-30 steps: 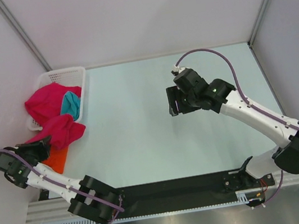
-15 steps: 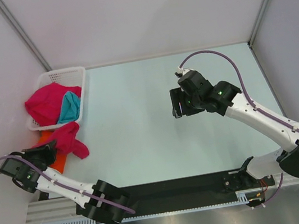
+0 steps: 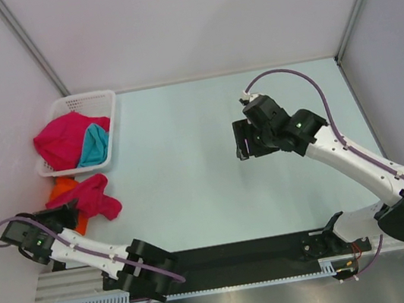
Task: Fold and stack the t-shirts
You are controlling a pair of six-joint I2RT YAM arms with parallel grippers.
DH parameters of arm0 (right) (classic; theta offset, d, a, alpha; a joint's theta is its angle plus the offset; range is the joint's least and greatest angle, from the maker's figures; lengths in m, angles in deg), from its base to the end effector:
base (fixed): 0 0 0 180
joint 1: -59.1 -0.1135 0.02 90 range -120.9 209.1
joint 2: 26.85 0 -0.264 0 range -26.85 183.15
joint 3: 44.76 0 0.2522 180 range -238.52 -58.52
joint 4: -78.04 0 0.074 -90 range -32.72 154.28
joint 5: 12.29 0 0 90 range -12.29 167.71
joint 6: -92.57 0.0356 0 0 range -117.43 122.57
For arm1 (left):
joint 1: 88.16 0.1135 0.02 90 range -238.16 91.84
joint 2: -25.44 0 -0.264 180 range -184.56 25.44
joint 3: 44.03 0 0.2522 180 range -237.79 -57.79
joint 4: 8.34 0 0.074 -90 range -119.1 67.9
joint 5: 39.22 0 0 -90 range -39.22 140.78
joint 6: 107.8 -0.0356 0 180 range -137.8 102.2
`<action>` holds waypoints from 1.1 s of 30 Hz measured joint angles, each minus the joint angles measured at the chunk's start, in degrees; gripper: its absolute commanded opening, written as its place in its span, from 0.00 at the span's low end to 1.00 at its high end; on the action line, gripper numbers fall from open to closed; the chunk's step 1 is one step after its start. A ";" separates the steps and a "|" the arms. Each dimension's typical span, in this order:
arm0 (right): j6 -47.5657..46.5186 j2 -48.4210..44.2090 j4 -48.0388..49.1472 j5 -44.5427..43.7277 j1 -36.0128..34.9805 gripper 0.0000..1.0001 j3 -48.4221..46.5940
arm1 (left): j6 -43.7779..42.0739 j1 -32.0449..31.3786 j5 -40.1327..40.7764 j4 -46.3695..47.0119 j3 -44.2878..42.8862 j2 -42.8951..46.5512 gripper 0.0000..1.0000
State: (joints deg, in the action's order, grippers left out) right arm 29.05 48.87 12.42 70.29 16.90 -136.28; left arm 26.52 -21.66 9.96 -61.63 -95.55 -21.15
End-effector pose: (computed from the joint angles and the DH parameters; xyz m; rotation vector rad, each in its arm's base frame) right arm 0.2017 0.1767 0.3545 -0.2794 2.4513 0.3768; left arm 0.0839 0.1346 0.2515 -1.6544 1.5236 -0.6503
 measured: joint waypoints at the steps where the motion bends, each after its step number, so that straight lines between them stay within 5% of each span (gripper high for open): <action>1: -0.07 0.00 0.02 0.07 0.09 0.67 0.02 | -0.44 0.33 0.59 -0.59 -0.68 -0.07 0.00; 15: -2.67 0.28 0.31 2.78 4.42 0.67 0.00 | -2.36 6.38 4.94 -0.96 -1.36 -5.05 0.01; 16: -2.80 0.55 0.35 2.99 4.42 0.67 -0.04 | -2.36 6.64 5.05 -0.81 -1.25 -5.60 0.04; 20: -3.21 2.25 0.87 4.00 4.46 0.67 -0.13 | -2.40 7.45 5.11 0.39 -0.79 -6.43 0.47; 24: -3.54 3.74 1.20 4.79 4.46 0.67 -0.15 | -2.60 7.93 4.70 2.25 -0.68 -7.02 0.68; 28: -4.09 4.33 1.27 5.29 4.68 0.67 -0.15 | -2.16 7.93 2.54 4.57 -0.68 -6.93 0.85; 33: -4.52 4.66 1.25 5.42 5.09 0.67 -0.48 | 0.85 7.80 -1.92 10.05 -0.26 -4.39 0.90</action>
State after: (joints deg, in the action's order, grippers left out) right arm 24.53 53.53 13.67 75.71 22.00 -136.76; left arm 27.37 -13.85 8.04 -51.57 -95.81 -25.54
